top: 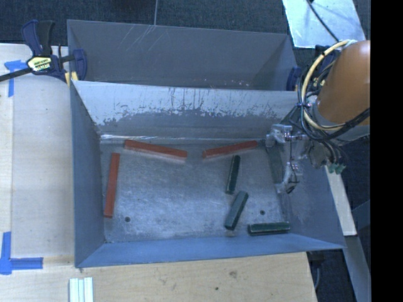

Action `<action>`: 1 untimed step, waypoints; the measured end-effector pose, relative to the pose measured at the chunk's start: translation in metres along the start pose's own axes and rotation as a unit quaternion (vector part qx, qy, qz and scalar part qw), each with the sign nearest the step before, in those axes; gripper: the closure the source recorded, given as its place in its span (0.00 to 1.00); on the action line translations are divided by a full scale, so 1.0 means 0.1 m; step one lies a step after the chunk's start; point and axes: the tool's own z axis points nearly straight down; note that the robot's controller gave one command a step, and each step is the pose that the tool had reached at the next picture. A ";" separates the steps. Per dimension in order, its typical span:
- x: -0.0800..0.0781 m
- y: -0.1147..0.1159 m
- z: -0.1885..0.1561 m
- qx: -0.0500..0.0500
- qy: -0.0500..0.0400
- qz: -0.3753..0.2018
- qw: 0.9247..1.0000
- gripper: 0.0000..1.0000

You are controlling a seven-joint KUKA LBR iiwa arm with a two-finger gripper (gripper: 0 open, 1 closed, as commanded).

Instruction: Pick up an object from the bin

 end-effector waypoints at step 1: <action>-0.61 -0.05 1.46 -0.001 0.000 -0.102 0.995 0.00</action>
Offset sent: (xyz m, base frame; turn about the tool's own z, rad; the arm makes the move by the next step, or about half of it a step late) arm 0.0612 -0.0057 -0.1435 -0.2048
